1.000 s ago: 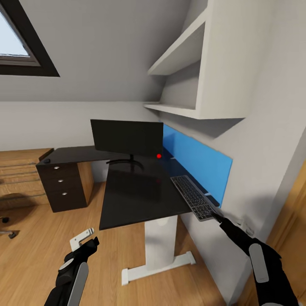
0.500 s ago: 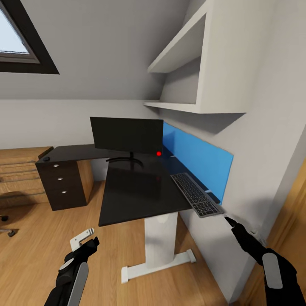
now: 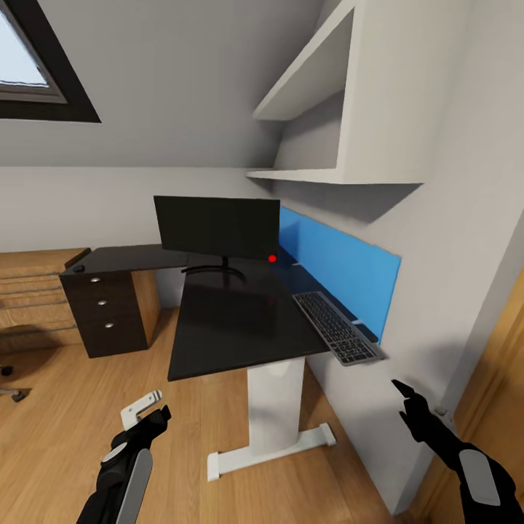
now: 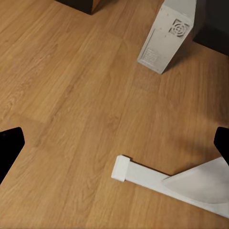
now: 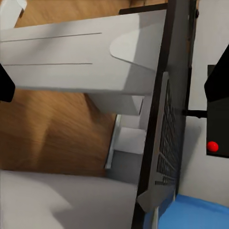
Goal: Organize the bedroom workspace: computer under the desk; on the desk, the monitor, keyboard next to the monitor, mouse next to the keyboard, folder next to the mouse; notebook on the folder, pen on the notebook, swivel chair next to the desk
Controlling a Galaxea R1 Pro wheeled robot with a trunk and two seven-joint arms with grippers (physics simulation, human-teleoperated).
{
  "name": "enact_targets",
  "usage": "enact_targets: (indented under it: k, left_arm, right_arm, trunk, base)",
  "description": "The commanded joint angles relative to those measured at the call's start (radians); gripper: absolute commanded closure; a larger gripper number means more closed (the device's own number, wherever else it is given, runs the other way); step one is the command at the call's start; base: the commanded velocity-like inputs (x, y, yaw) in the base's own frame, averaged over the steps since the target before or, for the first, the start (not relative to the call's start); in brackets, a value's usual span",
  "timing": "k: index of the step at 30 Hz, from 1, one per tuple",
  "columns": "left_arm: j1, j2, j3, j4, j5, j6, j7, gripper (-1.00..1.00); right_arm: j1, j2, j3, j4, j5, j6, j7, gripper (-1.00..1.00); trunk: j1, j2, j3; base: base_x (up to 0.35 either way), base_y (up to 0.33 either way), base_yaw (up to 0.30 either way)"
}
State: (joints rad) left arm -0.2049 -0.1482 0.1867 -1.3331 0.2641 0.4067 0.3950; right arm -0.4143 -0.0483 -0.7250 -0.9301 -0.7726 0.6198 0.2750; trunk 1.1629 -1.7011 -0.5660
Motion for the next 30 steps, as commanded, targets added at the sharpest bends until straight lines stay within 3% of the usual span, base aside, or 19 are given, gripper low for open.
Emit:
enact_targets:
  k: [1, 19, 30]
  left_arm:
    - [-0.001, -0.001, 0.001, -0.001, 0.01, 0.003, 0.005, -1.0]
    - [-0.001, -0.001, -0.012, -0.001, 0.008, 0.0, -0.005, -1.0]
    - [-0.001, -0.001, -0.031, 0.001, 0.006, 0.0, -0.005, -1.0]
  right_arm:
    - [-0.001, 0.0, -0.003, 0.001, -0.003, 0.007, 0.003, -1.0]
    - [-0.001, 0.001, -0.002, 0.004, -0.007, 0.008, 0.004, -1.0]
    - [-0.001, 0.0, -0.001, 0.004, -0.007, 0.008, 0.004, -1.0]
  trunk:
    - [0.004, -0.008, -0.004]
    - [0.012, -0.022, -0.011]
    - [0.012, -0.022, -0.011]
  base:
    - [0.0, 0.0, 0.0]
    - [0.004, 0.0, 0.0]
    - [0.147, 0.024, 0.0]
